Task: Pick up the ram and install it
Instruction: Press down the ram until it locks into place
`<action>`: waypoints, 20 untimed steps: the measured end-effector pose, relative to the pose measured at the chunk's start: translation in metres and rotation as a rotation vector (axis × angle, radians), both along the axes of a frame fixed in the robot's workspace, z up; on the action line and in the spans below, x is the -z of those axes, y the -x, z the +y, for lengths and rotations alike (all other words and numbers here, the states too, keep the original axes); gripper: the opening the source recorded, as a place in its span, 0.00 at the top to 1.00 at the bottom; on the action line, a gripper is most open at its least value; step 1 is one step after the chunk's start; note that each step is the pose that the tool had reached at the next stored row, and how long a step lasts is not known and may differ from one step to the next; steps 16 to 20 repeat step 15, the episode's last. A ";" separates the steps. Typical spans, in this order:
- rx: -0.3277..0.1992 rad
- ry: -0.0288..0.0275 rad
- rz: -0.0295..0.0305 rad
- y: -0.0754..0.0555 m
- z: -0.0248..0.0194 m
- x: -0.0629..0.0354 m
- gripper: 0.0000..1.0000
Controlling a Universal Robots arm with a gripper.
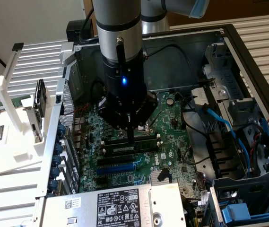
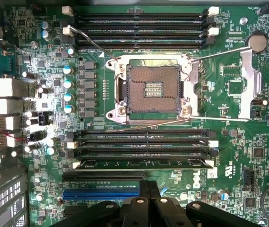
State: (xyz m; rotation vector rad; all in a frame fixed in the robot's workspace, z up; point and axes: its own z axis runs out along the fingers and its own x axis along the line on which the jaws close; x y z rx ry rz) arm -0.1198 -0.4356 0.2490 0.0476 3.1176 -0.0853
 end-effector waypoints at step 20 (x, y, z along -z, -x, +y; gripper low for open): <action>0.047 -0.0001 0.0000 0.000 0.0000 0.0000 0.89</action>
